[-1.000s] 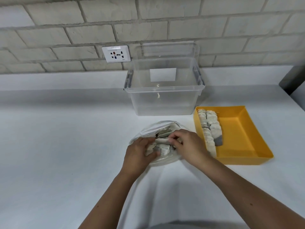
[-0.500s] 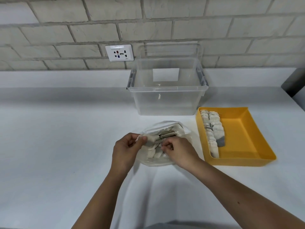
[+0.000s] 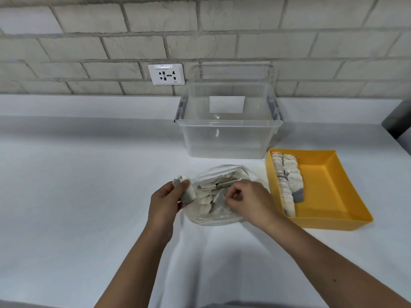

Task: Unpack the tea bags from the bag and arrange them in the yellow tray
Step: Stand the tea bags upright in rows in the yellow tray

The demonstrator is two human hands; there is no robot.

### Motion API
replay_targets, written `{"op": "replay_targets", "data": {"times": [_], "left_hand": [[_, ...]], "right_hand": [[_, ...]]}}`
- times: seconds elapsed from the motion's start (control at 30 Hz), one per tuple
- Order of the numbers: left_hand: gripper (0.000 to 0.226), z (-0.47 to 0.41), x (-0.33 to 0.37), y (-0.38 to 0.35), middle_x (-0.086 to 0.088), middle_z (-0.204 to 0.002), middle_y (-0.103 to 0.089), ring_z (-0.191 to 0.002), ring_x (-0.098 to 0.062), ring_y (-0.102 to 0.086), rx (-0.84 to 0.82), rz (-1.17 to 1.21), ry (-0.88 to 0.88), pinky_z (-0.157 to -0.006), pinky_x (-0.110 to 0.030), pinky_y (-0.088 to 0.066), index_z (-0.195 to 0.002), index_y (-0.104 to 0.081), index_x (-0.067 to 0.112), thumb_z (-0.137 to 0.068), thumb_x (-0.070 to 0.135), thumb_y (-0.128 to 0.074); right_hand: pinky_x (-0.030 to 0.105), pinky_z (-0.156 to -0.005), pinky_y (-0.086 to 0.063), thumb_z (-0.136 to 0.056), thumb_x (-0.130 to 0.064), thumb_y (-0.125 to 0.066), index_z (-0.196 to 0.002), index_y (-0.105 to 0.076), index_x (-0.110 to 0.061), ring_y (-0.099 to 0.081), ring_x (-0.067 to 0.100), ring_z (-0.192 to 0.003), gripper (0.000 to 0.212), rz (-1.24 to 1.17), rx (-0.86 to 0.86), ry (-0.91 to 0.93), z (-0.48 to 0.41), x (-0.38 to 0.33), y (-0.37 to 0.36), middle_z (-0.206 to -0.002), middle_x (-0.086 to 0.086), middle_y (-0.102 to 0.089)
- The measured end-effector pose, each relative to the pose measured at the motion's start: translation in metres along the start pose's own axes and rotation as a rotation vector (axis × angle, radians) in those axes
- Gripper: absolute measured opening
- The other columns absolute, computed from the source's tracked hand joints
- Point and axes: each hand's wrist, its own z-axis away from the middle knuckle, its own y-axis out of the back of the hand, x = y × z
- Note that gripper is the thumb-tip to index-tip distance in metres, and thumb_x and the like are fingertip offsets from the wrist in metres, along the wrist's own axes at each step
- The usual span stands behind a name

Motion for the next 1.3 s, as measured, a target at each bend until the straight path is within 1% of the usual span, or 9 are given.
{"op": "replay_targets", "data": {"times": [0.17, 0.3, 0.4, 0.57, 0.7, 0.87, 1.07, 1.17, 1.3], "left_hand": [[0.026, -0.001, 0.001, -0.008, -0.003, -0.079, -0.075, -0.068, -0.014, -0.073, 0.015, -0.097, 0.028, -0.072, -0.029, -0.062, -0.090, -0.075, 0.001, -0.095, 0.025, -0.066], [0.033, 0.001, -0.002, -0.020, -0.017, -0.101, -0.076, -0.089, -0.030, -0.076, -0.054, -0.076, 0.125, -0.077, -0.033, -0.062, -0.103, -0.072, -0.001, -0.100, 0.028, -0.057], [0.036, 0.006, -0.001, -0.030, -0.015, -0.098, -0.077, -0.090, -0.028, -0.076, -0.124, 0.006, 0.196, -0.083, -0.037, -0.060, -0.109, -0.070, 0.003, -0.105, 0.029, -0.045], [0.035, 0.013, 0.001, -0.034, -0.006, -0.076, -0.075, -0.074, -0.021, -0.075, -0.142, 0.020, 0.151, -0.086, -0.039, -0.059, -0.103, -0.072, 0.004, -0.102, 0.033, -0.054], [0.027, 0.014, 0.000, -0.025, -0.019, -0.088, -0.072, -0.085, -0.032, -0.071, -0.043, -0.165, -0.095, -0.083, -0.043, -0.061, -0.087, -0.073, 0.006, -0.097, 0.029, -0.062], [0.012, 0.020, -0.001, -0.015, 0.014, -0.094, -0.071, -0.092, -0.003, -0.066, -0.100, -0.505, -0.441, -0.080, -0.020, -0.048, -0.092, -0.074, 0.028, -0.096, 0.029, -0.063], [0.013, 0.013, -0.008, -0.011, 0.017, -0.096, -0.065, -0.093, 0.000, -0.062, -0.100, -0.585, -0.458, -0.075, -0.012, -0.044, -0.095, -0.078, 0.042, -0.093, 0.036, -0.066], [0.014, 0.011, -0.007, -0.010, 0.011, -0.086, -0.069, -0.081, -0.004, -0.064, -0.036, -0.537, -0.376, -0.071, -0.019, -0.045, -0.092, -0.077, 0.042, -0.093, 0.033, -0.067], [0.011, 0.006, -0.002, -0.005, 0.000, -0.080, -0.076, -0.079, -0.028, -0.068, 0.030, -0.359, -0.208, -0.080, -0.039, -0.056, -0.086, -0.080, 0.029, -0.091, 0.029, -0.070]], "right_hand": [[0.019, -0.056, -0.045, -0.077, -0.019, -0.079, -0.075, -0.073, -0.020, -0.054, 0.001, -0.053, 0.006, -0.365, 0.035, -0.018, 0.005, -0.002, 0.033, -0.067, -0.008, -0.068], [0.023, -0.048, -0.044, -0.079, -0.014, -0.078, -0.080, -0.072, -0.013, -0.054, 0.013, -0.053, 0.006, -0.659, 0.035, -0.061, 0.006, -0.016, 0.031, -0.070, 0.006, -0.067], [0.021, -0.048, -0.044, -0.079, -0.013, -0.078, -0.079, -0.071, -0.011, -0.053, 0.010, -0.051, 0.007, -0.735, 0.037, -0.084, 0.007, -0.021, 0.017, -0.066, -0.002, -0.065], [0.012, -0.051, -0.041, -0.078, -0.014, -0.079, -0.077, -0.072, -0.016, -0.054, -0.002, -0.053, 0.007, -0.660, -0.006, -0.081, 0.007, -0.023, -0.006, -0.061, -0.015, -0.064], [0.018, -0.055, -0.045, -0.079, -0.020, -0.078, -0.081, -0.073, -0.018, -0.055, 0.000, -0.055, 0.006, -0.603, 0.014, -0.085, 0.002, -0.019, -0.010, -0.069, -0.009, -0.067], [0.028, -0.073, -0.049, -0.082, -0.041, -0.068, -0.096, -0.070, -0.028, -0.063, 0.010, -0.092, 0.019, 0.042, -0.081, -0.050, -0.002, -0.003, -0.014, -0.095, -0.013, -0.065], [0.029, -0.070, -0.044, -0.084, -0.042, -0.063, -0.101, -0.064, -0.026, -0.060, 0.017, -0.103, 0.024, 0.253, -0.117, -0.015, -0.001, -0.012, -0.025, -0.113, -0.008, -0.056], [0.025, -0.065, -0.042, -0.082, -0.034, -0.066, -0.081, -0.063, -0.031, -0.061, 0.013, -0.094, 0.004, 0.168, -0.099, -0.048, -0.001, -0.013, -0.023, -0.094, -0.013, -0.060], [0.024, -0.067, -0.049, -0.078, -0.028, -0.074, -0.075, -0.067, -0.028, -0.062, 0.007, -0.077, 0.008, 0.014, -0.059, -0.113, 0.000, -0.005, 0.000, -0.072, -0.016, -0.062]]}}
